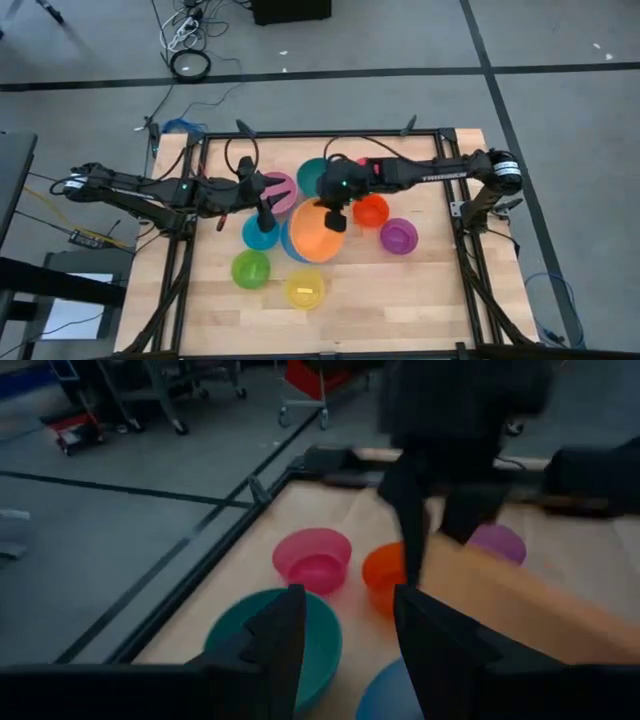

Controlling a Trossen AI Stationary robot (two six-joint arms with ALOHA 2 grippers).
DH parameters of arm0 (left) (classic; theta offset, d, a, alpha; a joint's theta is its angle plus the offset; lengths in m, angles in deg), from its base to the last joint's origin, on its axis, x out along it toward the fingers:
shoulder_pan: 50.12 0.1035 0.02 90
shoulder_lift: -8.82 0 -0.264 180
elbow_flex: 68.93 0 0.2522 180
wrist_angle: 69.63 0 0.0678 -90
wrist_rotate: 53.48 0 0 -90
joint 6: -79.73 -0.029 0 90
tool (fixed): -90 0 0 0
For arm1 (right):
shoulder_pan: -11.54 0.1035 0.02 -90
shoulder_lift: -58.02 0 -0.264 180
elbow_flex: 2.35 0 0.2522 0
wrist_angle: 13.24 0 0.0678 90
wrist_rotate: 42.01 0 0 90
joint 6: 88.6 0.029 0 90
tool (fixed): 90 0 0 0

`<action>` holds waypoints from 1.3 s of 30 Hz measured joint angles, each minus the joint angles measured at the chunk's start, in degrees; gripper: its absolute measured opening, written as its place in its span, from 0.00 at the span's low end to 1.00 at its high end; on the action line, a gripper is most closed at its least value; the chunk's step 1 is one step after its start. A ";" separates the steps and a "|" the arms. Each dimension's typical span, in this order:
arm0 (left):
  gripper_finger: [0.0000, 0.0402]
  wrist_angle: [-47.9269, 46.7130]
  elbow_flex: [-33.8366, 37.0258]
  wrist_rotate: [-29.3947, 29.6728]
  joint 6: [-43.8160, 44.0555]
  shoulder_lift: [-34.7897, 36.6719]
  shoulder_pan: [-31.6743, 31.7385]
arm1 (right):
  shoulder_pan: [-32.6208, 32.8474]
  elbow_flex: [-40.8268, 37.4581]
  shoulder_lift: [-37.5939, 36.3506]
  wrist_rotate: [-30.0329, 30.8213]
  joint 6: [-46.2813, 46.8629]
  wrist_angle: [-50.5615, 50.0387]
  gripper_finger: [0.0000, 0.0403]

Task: Nest bowls inside each other
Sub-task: Stack the yellow bowl on top of the light blue bowl, then stack the pink bowl on top of the yellow bowl

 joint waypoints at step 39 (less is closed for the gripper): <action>0.41 3.51 0.00 0.85 -3.88 0.02 -0.02 | -3.18 0.02 7.12 -0.57 -0.35 5.01 0.58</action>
